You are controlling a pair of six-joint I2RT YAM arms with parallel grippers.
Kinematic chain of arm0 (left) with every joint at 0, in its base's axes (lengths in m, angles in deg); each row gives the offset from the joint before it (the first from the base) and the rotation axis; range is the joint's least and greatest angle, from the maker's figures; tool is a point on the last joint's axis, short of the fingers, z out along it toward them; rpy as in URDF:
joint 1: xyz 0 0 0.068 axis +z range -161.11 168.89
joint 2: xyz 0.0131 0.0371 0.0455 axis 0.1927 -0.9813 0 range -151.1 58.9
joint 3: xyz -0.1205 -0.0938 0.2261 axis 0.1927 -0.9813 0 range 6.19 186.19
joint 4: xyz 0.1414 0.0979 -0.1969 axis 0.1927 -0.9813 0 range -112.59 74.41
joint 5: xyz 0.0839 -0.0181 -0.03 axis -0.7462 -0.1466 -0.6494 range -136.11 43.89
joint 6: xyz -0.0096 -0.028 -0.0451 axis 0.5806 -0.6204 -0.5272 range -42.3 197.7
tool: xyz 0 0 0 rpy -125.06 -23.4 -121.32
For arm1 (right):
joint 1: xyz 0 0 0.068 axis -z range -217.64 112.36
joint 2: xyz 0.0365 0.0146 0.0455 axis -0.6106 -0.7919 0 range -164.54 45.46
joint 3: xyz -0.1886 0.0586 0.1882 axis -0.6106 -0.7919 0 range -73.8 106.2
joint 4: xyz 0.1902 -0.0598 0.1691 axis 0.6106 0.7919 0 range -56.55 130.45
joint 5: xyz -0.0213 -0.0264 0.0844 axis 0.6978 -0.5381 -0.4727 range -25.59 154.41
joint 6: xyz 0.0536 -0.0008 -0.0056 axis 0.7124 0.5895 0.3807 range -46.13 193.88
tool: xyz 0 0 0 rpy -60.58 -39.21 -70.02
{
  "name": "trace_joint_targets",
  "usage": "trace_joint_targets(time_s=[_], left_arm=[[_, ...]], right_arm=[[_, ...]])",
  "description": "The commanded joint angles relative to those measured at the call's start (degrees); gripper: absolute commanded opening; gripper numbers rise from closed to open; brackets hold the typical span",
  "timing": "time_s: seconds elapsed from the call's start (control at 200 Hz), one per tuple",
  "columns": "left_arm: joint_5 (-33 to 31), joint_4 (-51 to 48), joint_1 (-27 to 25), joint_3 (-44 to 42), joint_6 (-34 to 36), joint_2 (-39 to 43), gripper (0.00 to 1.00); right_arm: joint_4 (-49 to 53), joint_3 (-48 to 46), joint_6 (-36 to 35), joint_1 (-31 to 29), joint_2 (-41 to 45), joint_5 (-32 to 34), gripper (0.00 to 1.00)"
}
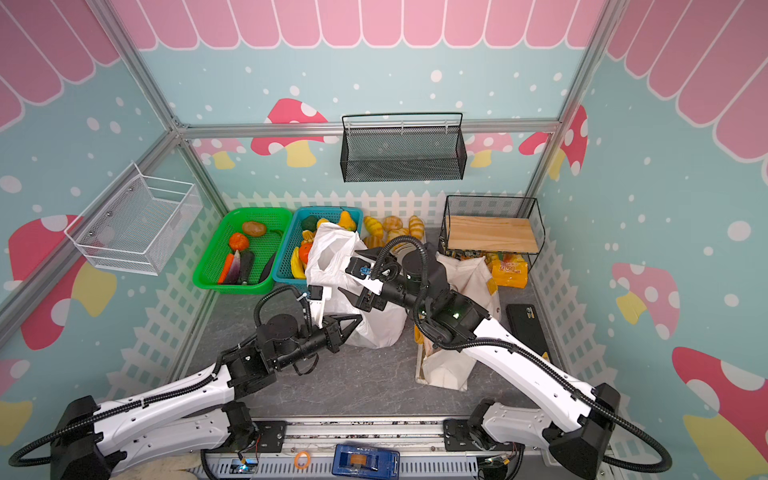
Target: Place the mixed food into the grocery bags and tie them
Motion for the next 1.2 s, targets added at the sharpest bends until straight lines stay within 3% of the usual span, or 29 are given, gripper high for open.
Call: trace_joint_targets(time_s=[0.0, 0.07, 0.135, 0.3, 0.33, 0.44, 0.57, 0.705, 0.896, 1.006, 1.116, 1.196], left_arm=[[0.19, -1.06, 0.51, 1.62, -0.76, 0.06, 0.00], [0.22, -1.02, 0.54, 1.53, -0.90, 0.11, 0.00], [0.13, -1.03, 0.56, 1.29, -0.84, 0.35, 0.00], [-0.07, -1.76, 0.81, 0.50, -0.03, 1.15, 0.00], [-0.26, -2.46, 0.89, 0.39, 0.63, 1.77, 0.05], [-2.17, -7.91, 1.29, 0.85, 5.67, 6.55, 0.40], [-7.54, -19.27, 1.33, 4.50, 15.02, 16.21, 0.62], [-15.07, -29.75, 1.33, 11.99, 26.29, 21.83, 0.71], [-23.79, -45.07, 1.35, 24.70, 38.99, 19.47, 0.74], [-23.69, -50.37, 1.33, 29.55, 47.18, 17.61, 0.80], [-15.90, -52.94, 1.34, 34.55, 54.11, 14.52, 0.84], [-14.96, -54.22, 1.34, 38.03, 58.48, 11.25, 0.87]], right_arm=[[-0.12, 1.99, -1.95, -0.63, -2.16, 3.56, 0.83], [-0.44, 1.36, -1.35, -0.85, -2.65, 4.60, 0.78], [-0.92, 0.44, -0.94, -0.86, -2.75, 6.37, 0.66], [-4.76, -3.35, 2.19, -0.55, 0.57, 10.43, 0.08], [-5.82, -4.36, 3.12, -0.16, 1.73, 9.75, 0.00], [-6.74, -5.56, 8.36, 3.70, 4.45, 2.19, 0.00], [-7.42, -5.75, 15.97, 10.75, 5.68, -9.51, 0.00], [-8.15, -5.32, 20.95, 14.57, 5.33, -13.94, 0.00], [-8.10, -4.37, 23.74, 15.87, 4.12, -13.29, 0.00], [-7.65, -3.48, 24.12, 16.67, 3.66, -14.00, 0.00], [-7.61, -3.16, 24.25, 16.73, 3.10, -14.78, 0.00], [-7.62, -3.11, 24.38, 16.89, 2.73, -15.23, 0.00]])
